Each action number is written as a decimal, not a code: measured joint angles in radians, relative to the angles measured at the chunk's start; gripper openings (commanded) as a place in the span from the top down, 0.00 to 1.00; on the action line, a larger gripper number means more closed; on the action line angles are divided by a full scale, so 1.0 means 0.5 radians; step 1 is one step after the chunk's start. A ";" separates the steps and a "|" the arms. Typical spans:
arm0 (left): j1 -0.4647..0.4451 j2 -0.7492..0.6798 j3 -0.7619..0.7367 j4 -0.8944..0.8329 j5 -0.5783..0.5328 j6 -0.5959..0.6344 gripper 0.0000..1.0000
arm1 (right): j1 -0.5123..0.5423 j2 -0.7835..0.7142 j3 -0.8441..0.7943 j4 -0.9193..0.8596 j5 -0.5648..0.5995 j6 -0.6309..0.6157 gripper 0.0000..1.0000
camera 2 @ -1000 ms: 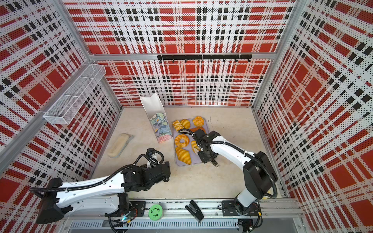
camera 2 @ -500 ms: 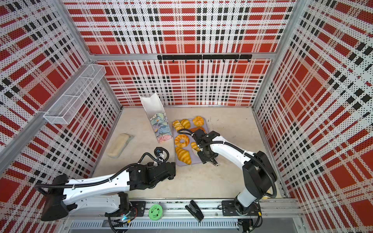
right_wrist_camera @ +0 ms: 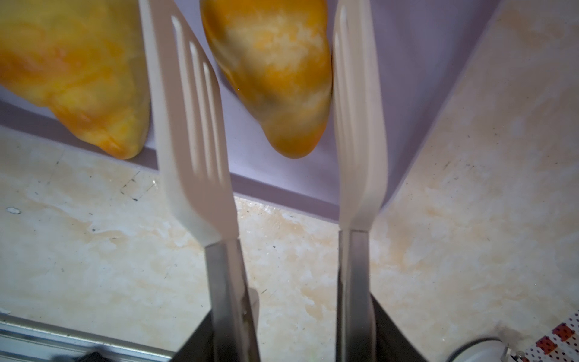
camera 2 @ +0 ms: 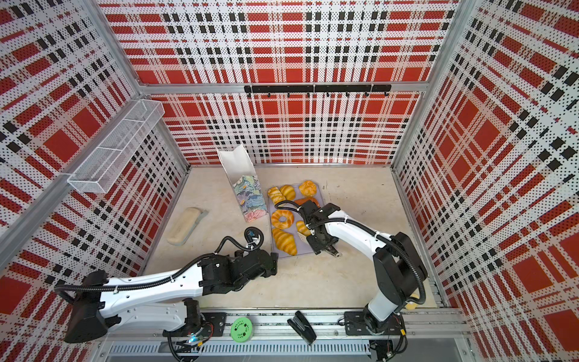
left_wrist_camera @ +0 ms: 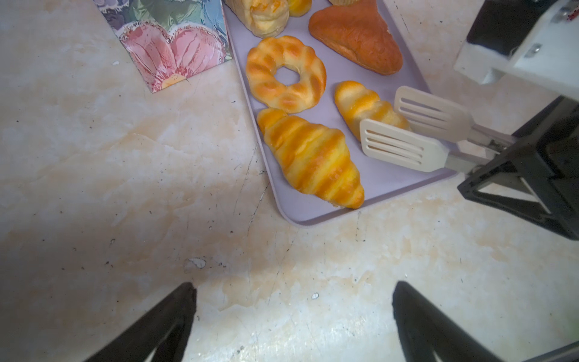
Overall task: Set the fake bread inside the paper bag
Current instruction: 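Close the tongs on a croissant on the tray with the right gripper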
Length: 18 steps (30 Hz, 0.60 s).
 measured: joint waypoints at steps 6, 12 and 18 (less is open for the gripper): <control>0.009 0.000 0.000 0.002 -0.001 0.010 0.01 | 0.028 -0.008 0.001 -0.019 -0.047 0.024 0.47; 0.018 0.000 0.000 0.002 0.000 0.009 0.01 | 0.031 -0.049 0.001 -0.047 -0.016 0.040 0.37; 0.018 0.000 0.000 0.003 0.018 0.009 0.01 | 0.028 -0.054 0.002 -0.048 0.005 -0.007 0.37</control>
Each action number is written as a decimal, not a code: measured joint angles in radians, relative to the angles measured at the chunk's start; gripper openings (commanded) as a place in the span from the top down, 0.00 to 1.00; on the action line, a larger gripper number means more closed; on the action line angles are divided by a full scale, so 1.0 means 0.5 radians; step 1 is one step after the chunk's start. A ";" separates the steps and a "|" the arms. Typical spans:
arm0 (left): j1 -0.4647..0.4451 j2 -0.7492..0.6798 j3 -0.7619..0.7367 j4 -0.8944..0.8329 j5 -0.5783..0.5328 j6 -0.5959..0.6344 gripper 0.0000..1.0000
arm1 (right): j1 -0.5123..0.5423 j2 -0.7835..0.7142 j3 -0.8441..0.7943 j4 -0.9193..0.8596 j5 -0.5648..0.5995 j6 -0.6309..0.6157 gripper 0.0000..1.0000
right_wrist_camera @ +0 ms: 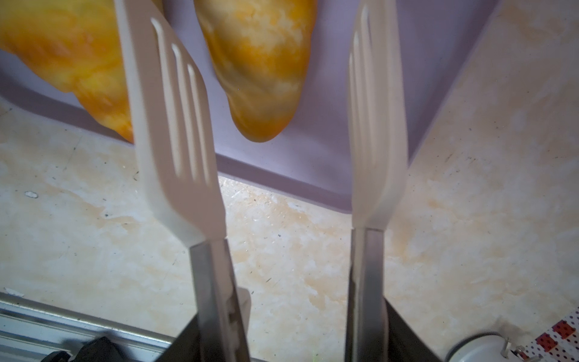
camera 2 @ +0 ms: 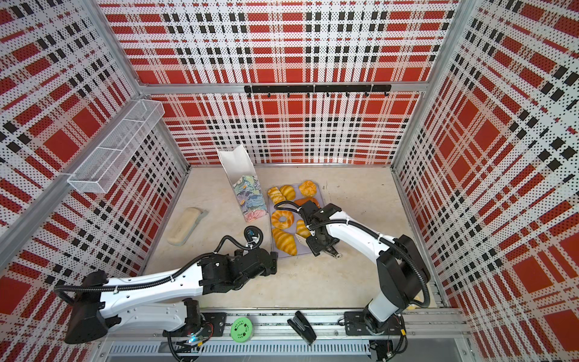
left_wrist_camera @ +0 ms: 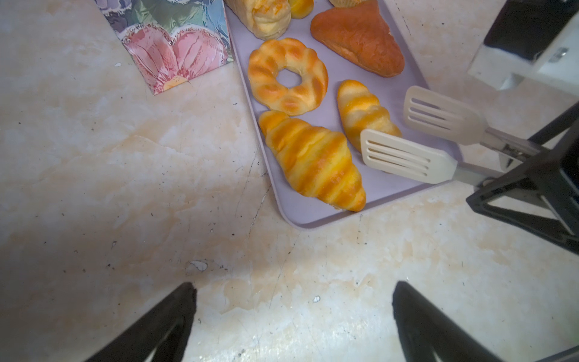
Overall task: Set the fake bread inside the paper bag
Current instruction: 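Close the tongs on a croissant on the tray with the right gripper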
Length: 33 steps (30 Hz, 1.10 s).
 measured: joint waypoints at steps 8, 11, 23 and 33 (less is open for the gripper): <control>-0.021 0.066 0.028 -0.010 0.018 0.008 0.01 | -0.001 0.063 0.019 0.003 0.011 -0.072 0.40; -0.021 0.088 0.054 -0.011 0.017 0.014 0.01 | -0.001 0.100 0.043 0.002 0.014 -0.092 0.42; -0.016 0.063 0.077 -0.031 0.014 0.043 0.01 | -0.001 0.194 0.130 -0.011 0.013 -0.124 0.48; 0.005 -0.057 0.077 -0.048 -0.009 0.053 0.00 | -0.027 0.194 0.137 -0.016 -0.002 -0.150 0.61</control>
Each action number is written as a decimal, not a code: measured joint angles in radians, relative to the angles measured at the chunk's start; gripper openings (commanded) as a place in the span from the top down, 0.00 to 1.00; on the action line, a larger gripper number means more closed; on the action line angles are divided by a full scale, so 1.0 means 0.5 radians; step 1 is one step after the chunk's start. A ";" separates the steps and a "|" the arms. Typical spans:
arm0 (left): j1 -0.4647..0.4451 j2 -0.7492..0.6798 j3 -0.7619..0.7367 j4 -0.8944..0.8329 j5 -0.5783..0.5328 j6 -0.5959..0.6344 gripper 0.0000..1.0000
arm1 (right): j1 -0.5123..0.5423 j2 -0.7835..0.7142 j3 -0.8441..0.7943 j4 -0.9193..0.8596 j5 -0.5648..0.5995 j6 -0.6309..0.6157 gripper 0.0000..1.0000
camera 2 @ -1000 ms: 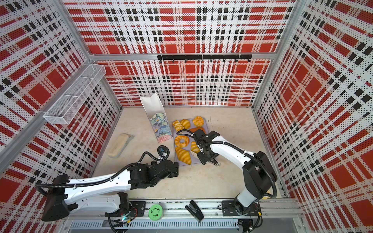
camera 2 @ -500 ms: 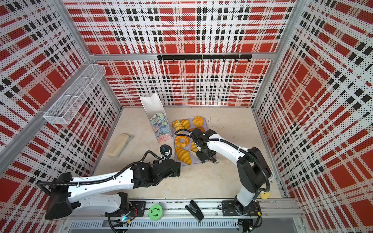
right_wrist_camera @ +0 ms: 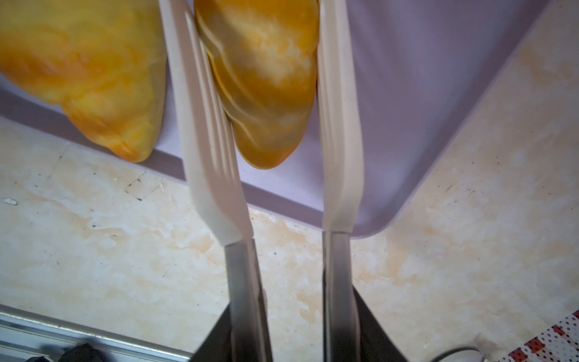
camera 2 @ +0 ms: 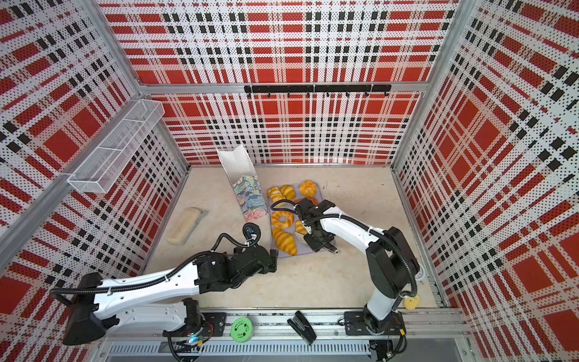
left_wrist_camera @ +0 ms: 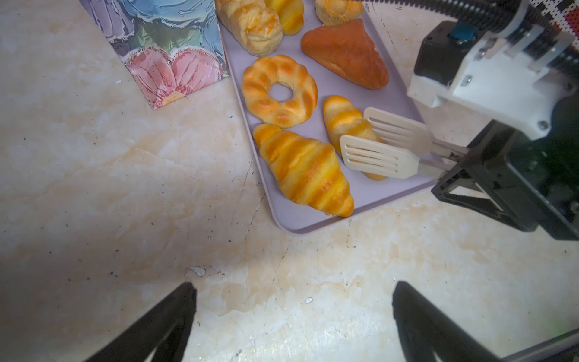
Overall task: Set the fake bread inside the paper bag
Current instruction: 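Close the tongs on a croissant on the tray with the right gripper, then lift the croissant off the tray with the tongs in the right gripper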
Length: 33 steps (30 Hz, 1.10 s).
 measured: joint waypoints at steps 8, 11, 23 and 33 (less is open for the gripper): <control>0.013 -0.044 0.000 -0.014 -0.027 0.001 0.01 | -0.032 -0.001 0.000 0.003 -0.031 -0.001 0.65; 0.014 -0.054 0.000 -0.018 -0.029 0.003 0.01 | -0.042 -0.001 0.000 0.003 -0.051 0.000 0.67; 0.022 -0.083 0.022 -0.069 -0.053 0.016 0.01 | -0.047 -0.064 0.003 0.025 -0.096 0.008 0.70; 0.041 -0.092 0.127 -0.099 -0.088 0.098 0.01 | -0.049 -0.201 0.039 0.041 -0.097 0.011 0.69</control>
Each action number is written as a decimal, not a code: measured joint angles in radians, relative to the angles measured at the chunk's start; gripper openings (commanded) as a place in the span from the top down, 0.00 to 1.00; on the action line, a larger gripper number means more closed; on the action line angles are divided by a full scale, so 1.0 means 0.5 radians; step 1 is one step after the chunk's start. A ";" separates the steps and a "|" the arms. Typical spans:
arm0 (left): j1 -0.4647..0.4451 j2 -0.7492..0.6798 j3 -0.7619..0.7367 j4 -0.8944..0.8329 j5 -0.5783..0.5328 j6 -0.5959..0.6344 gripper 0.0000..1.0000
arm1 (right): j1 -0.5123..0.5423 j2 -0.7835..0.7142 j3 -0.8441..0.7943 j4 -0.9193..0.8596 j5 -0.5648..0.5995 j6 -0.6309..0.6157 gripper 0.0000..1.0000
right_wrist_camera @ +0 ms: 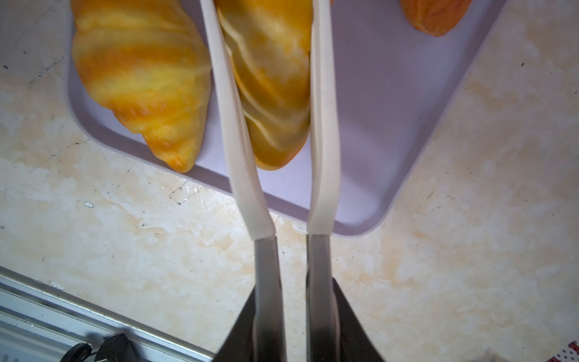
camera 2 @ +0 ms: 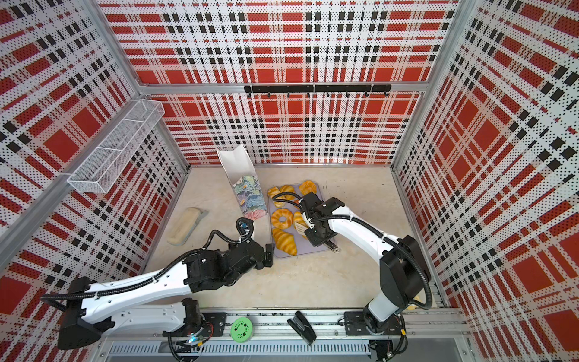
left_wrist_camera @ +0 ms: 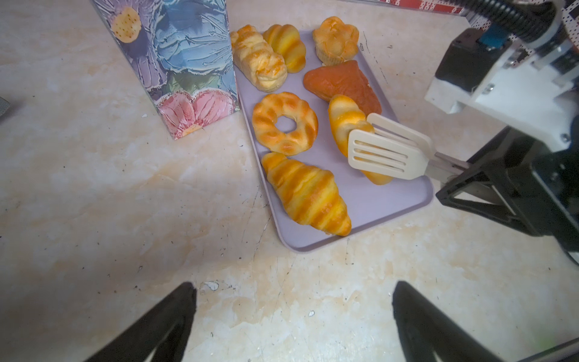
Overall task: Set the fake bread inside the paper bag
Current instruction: 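Lift the croissant off the tray with the tongs in the right gripper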
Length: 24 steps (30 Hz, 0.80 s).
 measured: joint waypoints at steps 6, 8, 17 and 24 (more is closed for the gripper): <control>0.041 -0.042 0.073 -0.032 0.008 0.108 0.01 | 0.000 -0.036 0.062 0.024 -0.037 0.003 0.69; 0.066 -0.075 0.093 -0.050 0.018 0.150 0.01 | 0.000 -0.063 0.093 0.031 -0.063 0.004 0.69; 0.233 -0.237 0.183 -0.085 0.124 0.311 0.01 | 0.000 -0.117 0.305 0.079 -0.194 0.005 0.69; 0.371 -0.315 0.263 -0.092 0.209 0.419 0.01 | 0.000 -0.117 0.475 0.117 -0.320 0.027 0.68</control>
